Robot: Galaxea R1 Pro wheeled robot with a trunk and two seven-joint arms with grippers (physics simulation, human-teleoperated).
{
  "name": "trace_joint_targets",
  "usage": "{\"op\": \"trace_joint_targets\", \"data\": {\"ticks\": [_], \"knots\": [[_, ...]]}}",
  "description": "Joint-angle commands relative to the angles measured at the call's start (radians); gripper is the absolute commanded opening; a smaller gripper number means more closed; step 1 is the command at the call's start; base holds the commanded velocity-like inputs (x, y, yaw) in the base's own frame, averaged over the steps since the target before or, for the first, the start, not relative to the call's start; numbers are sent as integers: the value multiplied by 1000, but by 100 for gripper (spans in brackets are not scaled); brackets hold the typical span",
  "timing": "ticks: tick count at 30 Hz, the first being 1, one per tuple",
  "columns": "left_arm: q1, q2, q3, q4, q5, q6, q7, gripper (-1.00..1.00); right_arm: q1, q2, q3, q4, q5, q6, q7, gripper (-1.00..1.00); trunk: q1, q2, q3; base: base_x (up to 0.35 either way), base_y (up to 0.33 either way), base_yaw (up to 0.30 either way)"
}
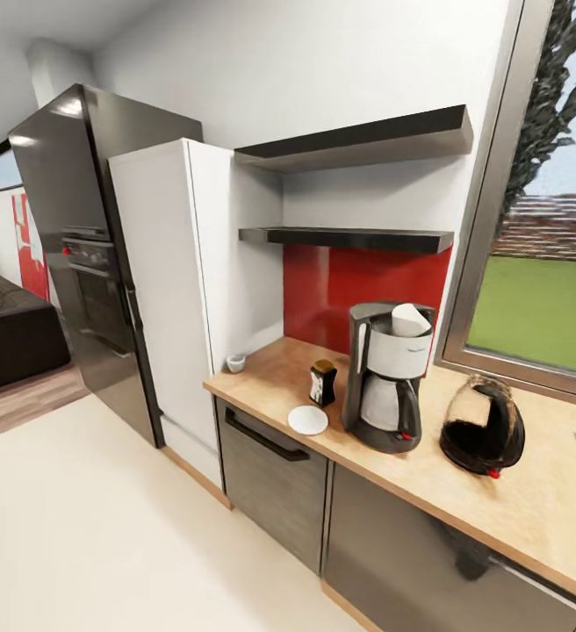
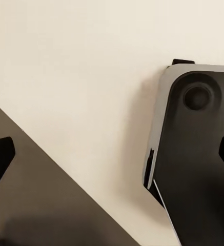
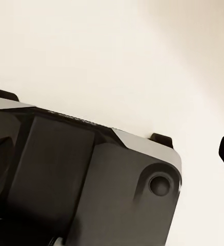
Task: Set up a coffee station on the kitchen countertop: keep the coffee maker on the countertop, move the bottle of coffee from the kitchen shelf to the counter next to the coffee maker, place a paper coffee filter on top of the coffee maker, put the saucer next to the coffee maker with the coffee cup on the saucer, and place the electric kettle next to the coffee maker.
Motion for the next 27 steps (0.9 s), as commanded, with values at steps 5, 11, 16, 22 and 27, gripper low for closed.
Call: {"op": "trace_joint_targets", "data": {"ticks": [5,11,16,22,27], "knots": [[0,0,-7,0,9,-4,2,100,-1,0,7,2,-10,-3,3,100,1,0,0,242,259,0],[0,0,-6,0,9,-4,2,100,-1,0,7,2,-10,-3,3,100,1,0,0,197,280,0],[0,0,-5,1,10,-4,2,100,-1,0,7,2,-10,-3,3,100,1,0,0,161,298,0],[0,0,-5,1,10,-3,2,100,-1,-1,7,3,-10,-3,3,100,1,0,0,145,305,-4],[0,0,-4,1,10,-3,2,100,-1,-1,7,3,-10,-3,3,100,1,0,0,144,305,-122]]}}
